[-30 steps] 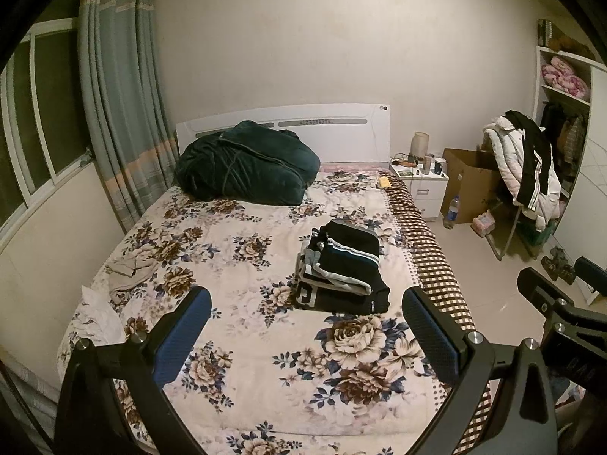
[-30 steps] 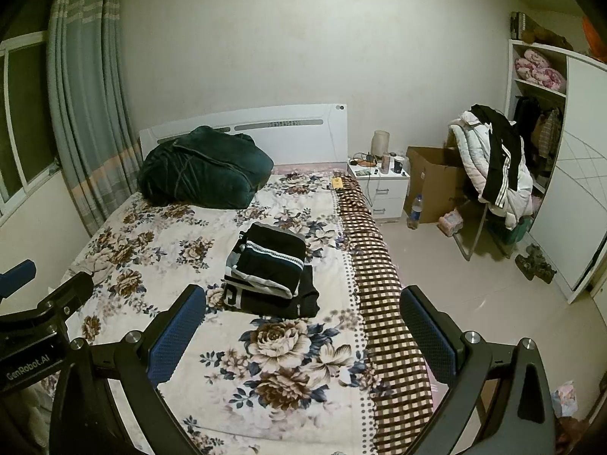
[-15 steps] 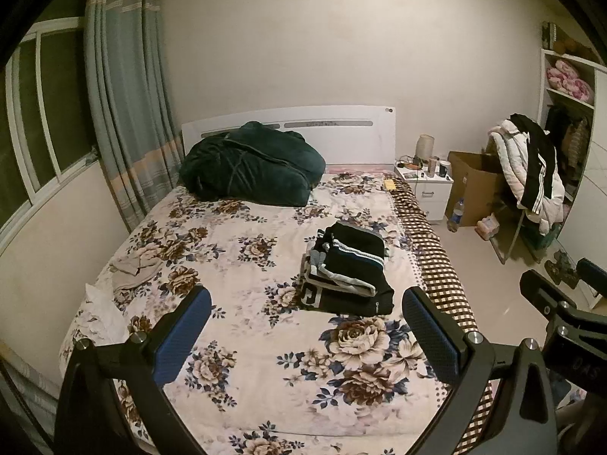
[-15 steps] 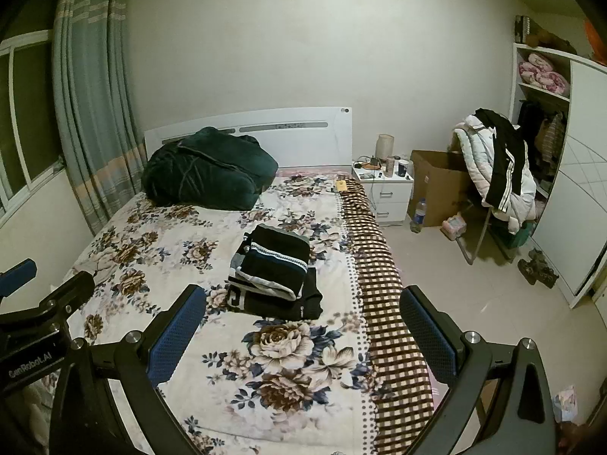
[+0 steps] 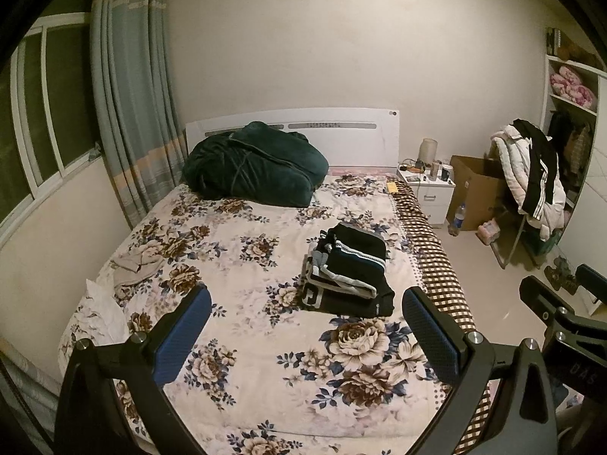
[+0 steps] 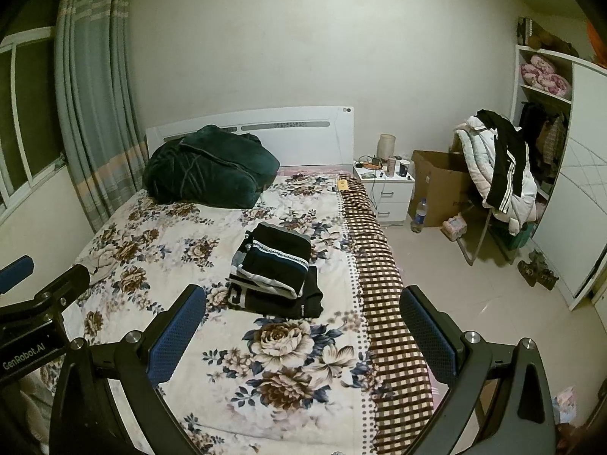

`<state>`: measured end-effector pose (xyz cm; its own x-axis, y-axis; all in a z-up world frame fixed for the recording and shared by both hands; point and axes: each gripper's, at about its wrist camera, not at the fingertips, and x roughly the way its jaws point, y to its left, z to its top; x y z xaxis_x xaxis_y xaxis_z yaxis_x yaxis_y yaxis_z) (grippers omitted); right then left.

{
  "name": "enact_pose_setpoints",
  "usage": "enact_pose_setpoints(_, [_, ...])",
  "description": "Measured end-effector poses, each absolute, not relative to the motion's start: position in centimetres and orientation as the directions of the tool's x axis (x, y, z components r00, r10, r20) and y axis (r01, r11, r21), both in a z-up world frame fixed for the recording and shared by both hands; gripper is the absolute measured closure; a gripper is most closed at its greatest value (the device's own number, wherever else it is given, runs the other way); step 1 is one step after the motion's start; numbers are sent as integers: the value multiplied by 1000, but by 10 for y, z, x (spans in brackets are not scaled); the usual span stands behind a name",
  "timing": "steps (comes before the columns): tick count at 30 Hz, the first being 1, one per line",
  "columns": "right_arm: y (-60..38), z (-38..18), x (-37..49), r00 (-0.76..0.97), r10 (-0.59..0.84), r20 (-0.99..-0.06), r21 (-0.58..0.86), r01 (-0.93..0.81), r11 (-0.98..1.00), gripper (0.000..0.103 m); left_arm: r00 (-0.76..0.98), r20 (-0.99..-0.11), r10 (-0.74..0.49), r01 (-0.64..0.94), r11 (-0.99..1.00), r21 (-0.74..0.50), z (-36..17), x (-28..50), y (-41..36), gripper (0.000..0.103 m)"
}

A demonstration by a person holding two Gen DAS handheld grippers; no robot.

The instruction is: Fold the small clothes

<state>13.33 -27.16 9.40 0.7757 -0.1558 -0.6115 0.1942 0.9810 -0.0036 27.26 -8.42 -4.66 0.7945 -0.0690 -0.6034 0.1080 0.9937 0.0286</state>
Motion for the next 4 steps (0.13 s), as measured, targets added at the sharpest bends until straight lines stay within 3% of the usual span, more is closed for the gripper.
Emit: enact_pose_setpoints(4, [-270, 94, 135, 776, -153, -612, -4, 191, 982, 0, 799, -597, -64, 103, 994, 31, -46, 270, -86, 0])
